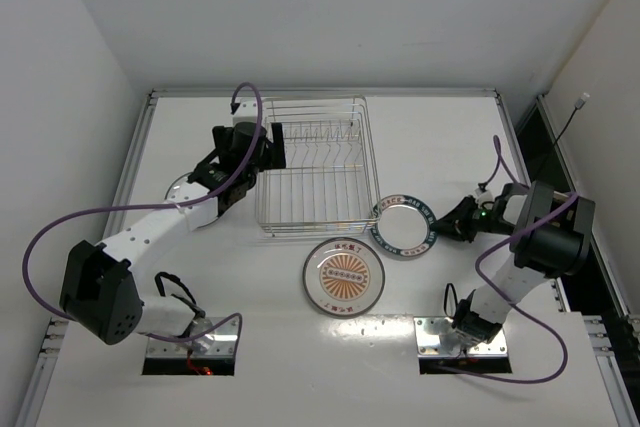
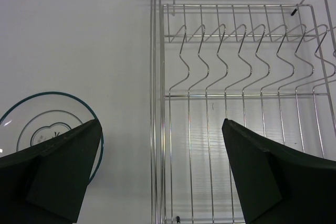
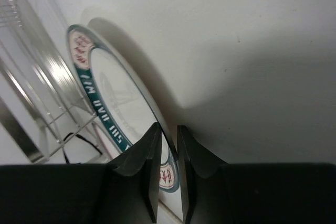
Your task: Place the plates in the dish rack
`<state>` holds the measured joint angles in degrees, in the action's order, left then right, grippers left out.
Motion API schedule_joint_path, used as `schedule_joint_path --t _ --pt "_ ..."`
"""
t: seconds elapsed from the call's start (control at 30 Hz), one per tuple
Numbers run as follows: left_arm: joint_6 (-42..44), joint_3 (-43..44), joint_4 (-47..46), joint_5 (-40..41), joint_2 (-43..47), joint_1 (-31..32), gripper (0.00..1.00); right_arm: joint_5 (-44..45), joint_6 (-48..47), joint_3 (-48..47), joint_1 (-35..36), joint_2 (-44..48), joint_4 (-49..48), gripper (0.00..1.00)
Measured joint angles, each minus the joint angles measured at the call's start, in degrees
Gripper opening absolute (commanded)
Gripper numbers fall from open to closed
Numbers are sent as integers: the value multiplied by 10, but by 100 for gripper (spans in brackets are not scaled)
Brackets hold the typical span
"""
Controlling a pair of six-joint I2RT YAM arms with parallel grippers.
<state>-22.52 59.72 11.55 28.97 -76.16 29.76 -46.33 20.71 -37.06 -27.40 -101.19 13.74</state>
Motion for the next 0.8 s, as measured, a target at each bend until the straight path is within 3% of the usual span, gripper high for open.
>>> schedule_joint_path --t 0.1,0.2,0.43,0.63,0.8 --pt "0 0 0 0 0 0 99 7 0 0 6 2 2 16" --pt "0 0 0 1 0 0 99 14 -3 0 12 6 3 0" --pt "0 0 2 9 0 0 99 45 -2 10 16 84 18 0" --pt "-5 0 17 34 0 0 99 196 49 -66 36 246 72 0" --pt "-11 0 29 59 0 0 99 353 92 -216 153 331 85 0"
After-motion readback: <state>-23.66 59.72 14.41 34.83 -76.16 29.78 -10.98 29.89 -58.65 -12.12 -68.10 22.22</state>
